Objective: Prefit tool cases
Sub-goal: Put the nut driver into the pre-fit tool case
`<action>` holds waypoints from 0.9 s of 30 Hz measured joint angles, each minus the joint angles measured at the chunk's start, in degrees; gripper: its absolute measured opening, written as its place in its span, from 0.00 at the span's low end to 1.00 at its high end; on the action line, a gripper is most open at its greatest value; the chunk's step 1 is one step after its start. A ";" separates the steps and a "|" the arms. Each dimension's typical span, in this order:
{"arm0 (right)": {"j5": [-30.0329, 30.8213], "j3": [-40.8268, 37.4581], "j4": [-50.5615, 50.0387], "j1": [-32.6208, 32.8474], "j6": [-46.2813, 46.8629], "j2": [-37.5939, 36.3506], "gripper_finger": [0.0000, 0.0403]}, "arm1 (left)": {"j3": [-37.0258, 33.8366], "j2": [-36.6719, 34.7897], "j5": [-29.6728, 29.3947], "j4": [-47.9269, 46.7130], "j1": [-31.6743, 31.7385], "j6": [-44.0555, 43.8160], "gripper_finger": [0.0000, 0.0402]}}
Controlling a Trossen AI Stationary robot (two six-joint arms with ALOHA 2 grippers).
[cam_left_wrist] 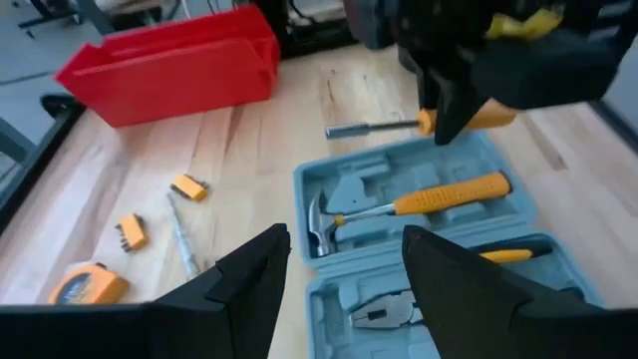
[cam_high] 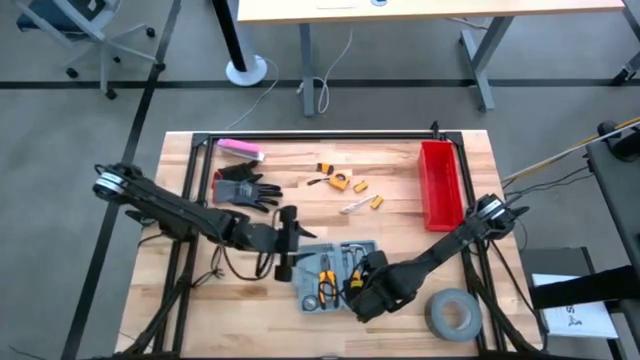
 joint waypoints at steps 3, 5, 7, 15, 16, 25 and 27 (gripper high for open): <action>-0.41 0.00 -0.93 -0.05 -0.21 0.36 0.15 | -2.81 -4.27 0.35 0.44 -0.08 -0.50 0.51; -0.53 -0.19 -0.88 -0.15 -0.69 0.57 0.15 | -4.24 -6.76 0.98 0.41 -0.19 -1.40 0.51; -0.56 -0.37 -0.90 -0.32 -0.75 0.57 0.15 | -5.17 -8.84 1.46 0.87 -0.36 -2.17 0.52; -0.21 -1.89 -0.63 -1.02 -1.18 0.91 0.15 | -6.42 -12.28 1.90 -0.91 -1.24 -5.11 0.51; -0.28 -2.08 -0.58 -1.10 -1.32 1.23 0.15 | -6.27 -12.33 1.90 -0.93 -1.50 -5.32 0.50; -0.68 -2.75 1.33 -2.46 -3.12 2.82 0.15 | -6.17 -12.43 1.90 -1.18 -2.45 -6.03 0.48; -1.24 -3.05 1.37 -2.93 -3.53 2.90 0.16 | -6.17 -12.43 1.90 -1.23 -2.59 -6.05 0.47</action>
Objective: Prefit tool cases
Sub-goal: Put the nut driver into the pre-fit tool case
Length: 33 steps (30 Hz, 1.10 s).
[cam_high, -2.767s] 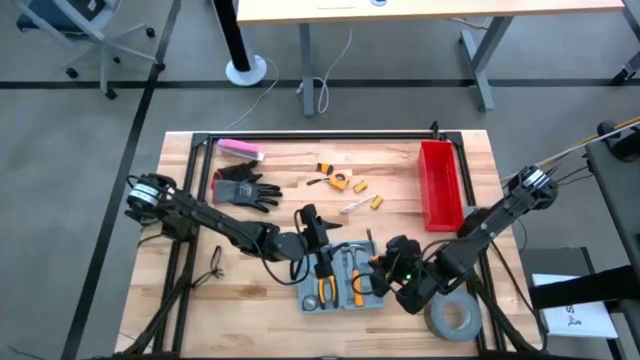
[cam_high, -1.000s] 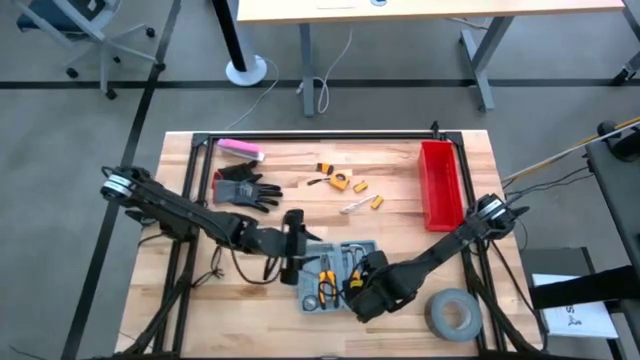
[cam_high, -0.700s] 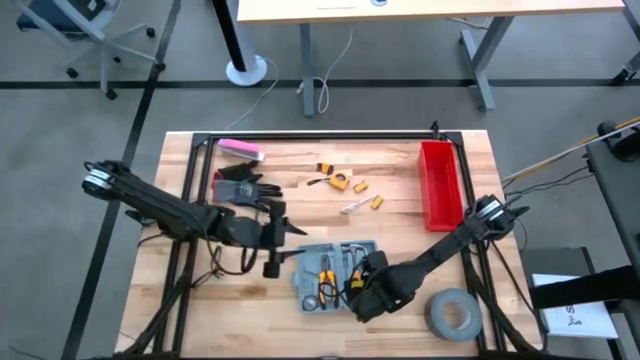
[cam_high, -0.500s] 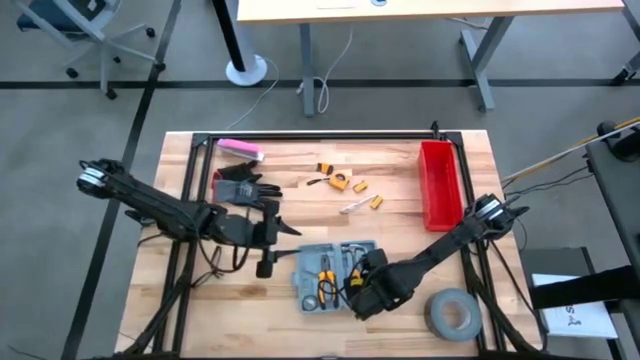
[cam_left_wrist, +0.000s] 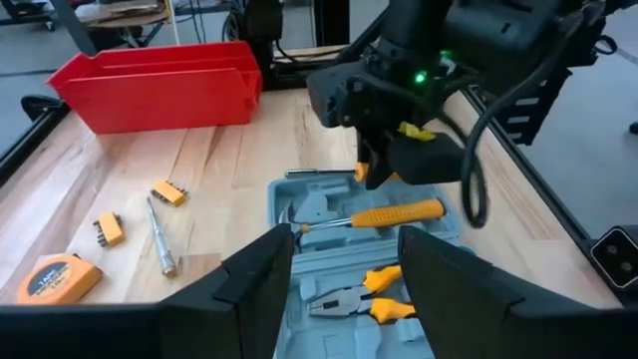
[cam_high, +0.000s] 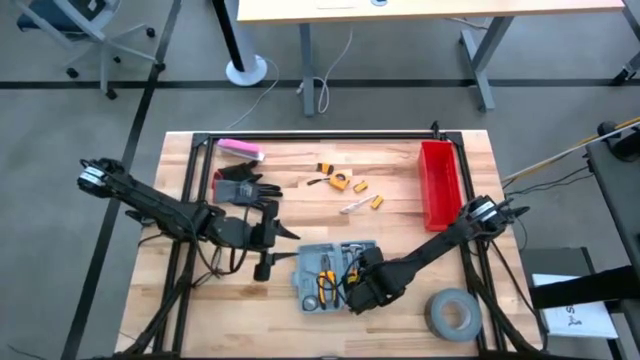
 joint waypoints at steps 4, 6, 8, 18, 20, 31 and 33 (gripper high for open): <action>-0.30 -0.54 0.25 -0.49 -0.44 0.03 0.15 | 0.00 0.00 0.00 -0.28 -0.40 0.00 0.47; -1.14 -0.69 0.17 -0.60 -0.44 0.03 0.15 | 0.00 0.00 0.00 -0.44 -0.48 0.01 0.48; -3.26 -0.71 0.30 -0.62 -0.67 0.03 0.15 | 0.00 0.00 0.00 -0.76 -0.50 0.02 0.48; -4.75 -0.98 0.60 -0.46 -0.16 0.03 0.17 | 0.00 0.02 0.00 -1.05 -0.59 0.20 0.46; -4.77 -0.98 0.72 -0.46 -0.18 0.03 0.15 | 0.00 0.02 0.00 -1.39 -0.74 0.20 0.46; -4.98 -1.00 1.00 -0.57 2.79 0.03 0.22 | 0.00 0.02 0.00 -1.29 -1.24 0.22 0.47; -6.00 -1.00 1.75 -0.57 3.54 0.03 0.20 | 0.00 0.02 0.13 -1.29 -1.50 0.22 0.48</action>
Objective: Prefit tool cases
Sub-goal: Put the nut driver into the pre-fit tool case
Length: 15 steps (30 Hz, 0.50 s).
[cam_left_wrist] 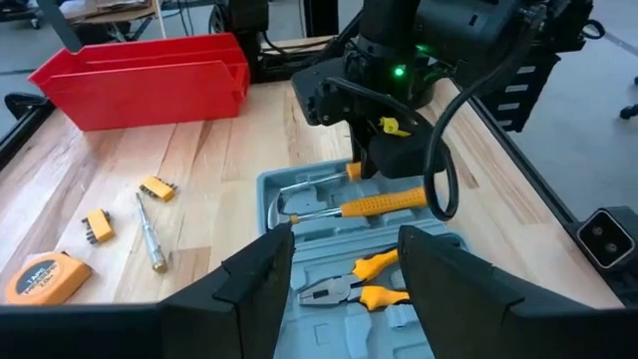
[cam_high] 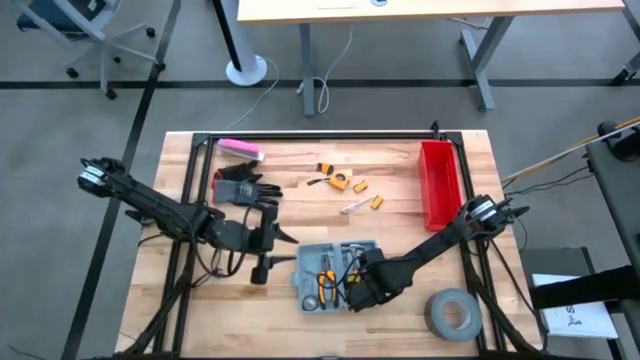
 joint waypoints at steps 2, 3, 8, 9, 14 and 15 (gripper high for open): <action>-0.69 0.00 -0.04 0.00 1.15 0.00 0.17 | 0.00 -0.13 0.59 0.00 -0.13 0.02 0.48; -0.59 0.00 -0.06 0.11 2.18 0.00 0.16 | 0.00 -0.21 1.14 0.07 -0.17 0.00 0.48; 0.42 0.13 -0.07 0.26 5.66 -0.11 0.12 | 0.02 -0.24 2.34 0.15 -0.50 0.05 0.46; 0.42 0.13 -0.17 0.26 6.31 -0.11 0.12 | 0.02 -0.26 2.99 0.17 -0.50 0.09 0.46; -2.20 0.09 -3.52 0.25 9.62 -0.04 0.12 | 0.02 -0.39 4.33 0.13 -0.58 1.21 0.44; -2.78 0.10 -3.70 0.26 9.93 -0.02 0.12 | 0.04 -0.45 4.33 0.08 -0.62 1.28 0.44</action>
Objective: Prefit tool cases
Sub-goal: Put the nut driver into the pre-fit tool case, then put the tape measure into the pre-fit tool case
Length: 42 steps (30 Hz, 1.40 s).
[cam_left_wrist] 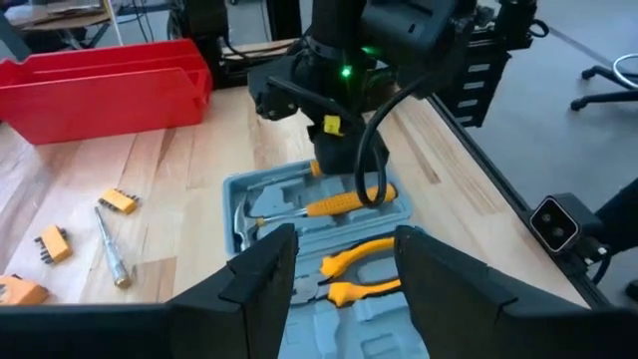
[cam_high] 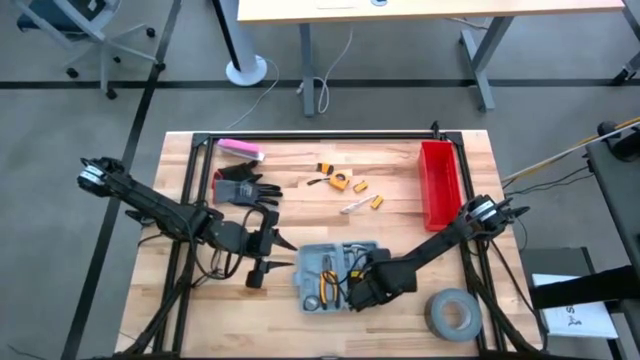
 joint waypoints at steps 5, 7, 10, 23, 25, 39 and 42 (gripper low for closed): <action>-0.37 0.83 -1.23 0.00 0.79 -0.26 0.11 | -0.01 -0.24 0.01 -0.06 -0.13 0.28 0.45; -0.21 1.45 -1.90 0.07 1.12 -0.33 0.11 | 0.00 -0.27 0.01 -0.08 -0.13 0.28 0.46; 0.01 2.09 -1.93 0.13 0.94 -0.35 0.12 | -0.01 -0.29 0.02 -0.08 -0.13 0.28 0.47; 5.46 3.40 -2.25 0.09 -9.08 -0.35 0.20 | 0.01 -0.29 0.02 0.00 -0.14 0.09 0.44; 6.33 3.35 -2.43 0.09 -13.58 -0.35 0.20 | 0.01 -0.29 0.18 0.02 -0.21 0.06 0.44; 6.66 3.22 -2.83 0.24 -52.17 -0.72 0.23 | 0.01 -0.70 4.66 -0.15 -0.21 -1.36 0.52; 6.64 3.20 -2.83 0.24 -57.69 -0.72 0.27 | 0.01 -0.70 4.62 -0.17 -0.19 -3.15 0.52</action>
